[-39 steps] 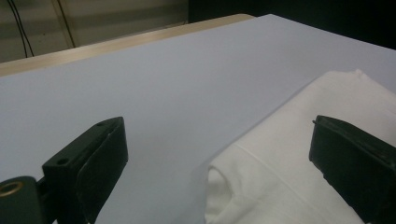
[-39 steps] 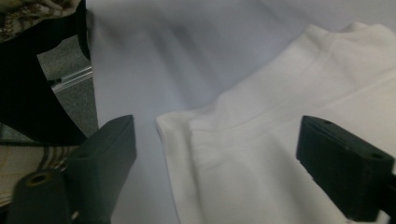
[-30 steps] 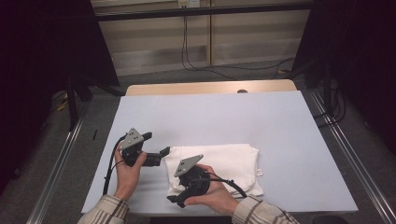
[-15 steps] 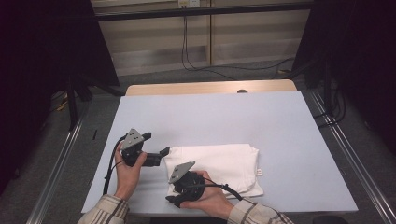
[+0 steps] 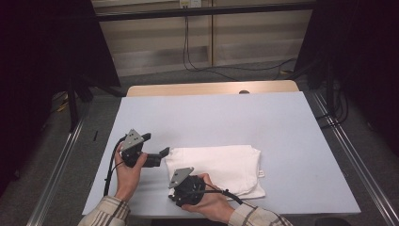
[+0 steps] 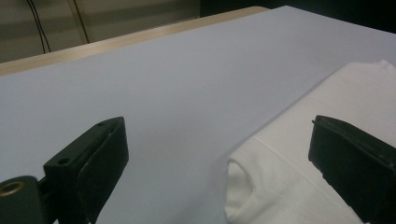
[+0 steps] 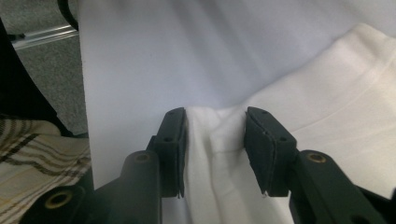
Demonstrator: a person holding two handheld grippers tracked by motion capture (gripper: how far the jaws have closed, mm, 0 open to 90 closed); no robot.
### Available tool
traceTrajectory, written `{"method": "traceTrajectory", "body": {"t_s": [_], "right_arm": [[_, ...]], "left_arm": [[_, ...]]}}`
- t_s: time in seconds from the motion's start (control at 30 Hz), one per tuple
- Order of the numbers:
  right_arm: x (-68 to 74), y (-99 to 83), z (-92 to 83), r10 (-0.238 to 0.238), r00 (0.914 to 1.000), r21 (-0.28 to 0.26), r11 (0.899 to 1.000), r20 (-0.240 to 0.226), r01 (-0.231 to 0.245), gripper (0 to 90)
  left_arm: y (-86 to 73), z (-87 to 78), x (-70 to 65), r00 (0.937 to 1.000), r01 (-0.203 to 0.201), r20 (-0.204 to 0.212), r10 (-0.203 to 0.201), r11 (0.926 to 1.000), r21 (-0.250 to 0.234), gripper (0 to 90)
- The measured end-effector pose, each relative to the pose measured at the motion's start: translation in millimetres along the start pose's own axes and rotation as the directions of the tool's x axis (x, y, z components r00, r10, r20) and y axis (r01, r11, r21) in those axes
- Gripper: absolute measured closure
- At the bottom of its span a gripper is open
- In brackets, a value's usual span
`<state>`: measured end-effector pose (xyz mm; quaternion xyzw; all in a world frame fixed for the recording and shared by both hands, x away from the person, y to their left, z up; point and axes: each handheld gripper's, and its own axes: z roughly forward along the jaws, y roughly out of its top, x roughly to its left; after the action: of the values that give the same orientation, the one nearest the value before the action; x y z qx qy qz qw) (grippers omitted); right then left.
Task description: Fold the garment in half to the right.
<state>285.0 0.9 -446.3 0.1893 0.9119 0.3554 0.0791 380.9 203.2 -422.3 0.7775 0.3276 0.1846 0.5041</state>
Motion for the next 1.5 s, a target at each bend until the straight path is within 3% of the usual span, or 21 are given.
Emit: {"method": "traceTrajectory", "body": {"t_s": [0.07, 0.23, 0.37, 0.43, 0.63, 0.77, 0.87, 1.07, 1.17, 1.3, 1.4, 1.5], "right_arm": [[0.2, 0.1, -0.1, 0.004, 1.0, 0.001, 1.0, 0.004, -0.004, 61.8], [-7.8, -2.1, -1.0, 0.042, 0.999, -0.015, 0.999, 0.014, -0.042, 80.3], [-9.1, -1.1, -2.1, 0.06, 0.9981, -0.011, 0.998, 0.017, -0.059, 82.9], [-12.1, -1.7, -3.5, 0.092, 0.9957, -0.017, 0.996, 0.001, -0.092, 83.9], [-13.8, -3.7, -4.3, 0.092, 0.9957, -0.029, 0.995, -0.012, -0.092, 84.1], [-13.6, -4.1, -4.4, 0.088, 0.996, -0.031, 0.996, -0.012, -0.089, 84.1], [-13.3, -4.8, -4.4, 0.085, 0.9964, -0.035, 0.996, -0.009, -0.085, 84.1], [-14.0, -5.9, -4.6, 0.087, 0.9961, -0.039, 0.995, -0.014, -0.088, 84.1], [-14.3, -6.2, -4.5, 0.095, 0.9953, -0.041, 0.995, -0.018, -0.095, 84.0], [-15.2, -6.1, -4.5, 0.101, 0.9946, -0.04, 0.994, -0.024, -0.102, 84.0], [-14.8, -6.2, -4.5, 0.1, 0.9947, -0.04, 0.994, -0.024, -0.1, 84.0], [-14.7, -6.3, -4.4, 0.098, 0.9949, -0.04, 0.994, -0.023, -0.099, 84.0]], "left_arm": [[-0.4, 0.9, -0.7, 1.0, 0.005, 0.005, -0.005, 0.9999, 0.009, 4.8], [-1.5, 4.2, -1.0, 0.9998, 0.004, 0.02, -0.005, 0.9995, 0.031, 4.8], [-2.5, 9.1, -1.1, 0.9992, 0.024, 0.032, -0.026, 0.9987, 0.045, 4.8], [-2.3, 12.4, -0.8, 0.9987, 0.024, 0.043, -0.027, 0.9974, 0.069, 4.7], [0.3, 27.7, 2.2, 0.9978, 0.016, 0.062, -0.024, 0.9928, 0.118, 4.3], [4.7, 40.1, 1.6, 0.9976, -0.019, 0.069, 0.007, 0.9856, 0.168, 8.7], [4.9, 49.7, 4.1, 0.9958, 0.013, 0.086, -0.031, 0.98, 0.199, 13.6], [1.0, 53.9, 4.3, 0.9929, -0.005, 0.116, -0.029, 0.9601, 0.28, 29.1], [0.2, 56.2, 5.8, 0.9914, 0.019, 0.118, -0.056, 0.9556, 0.294, 35.6], [1.9, 60.9, 1.9, 0.9871, -0.019, 0.157, -0.032, 0.9491, 0.314, 45.2], [-0.6, 64.6, -1.5, 0.9856, -0.055, 0.169, -0.004, 0.9369, 0.345, 51.2], [-1.2, 65.7, -0.9, 0.9853, -0.059, 0.171, -0.001, 0.9356, 0.348, 52.2]]}}
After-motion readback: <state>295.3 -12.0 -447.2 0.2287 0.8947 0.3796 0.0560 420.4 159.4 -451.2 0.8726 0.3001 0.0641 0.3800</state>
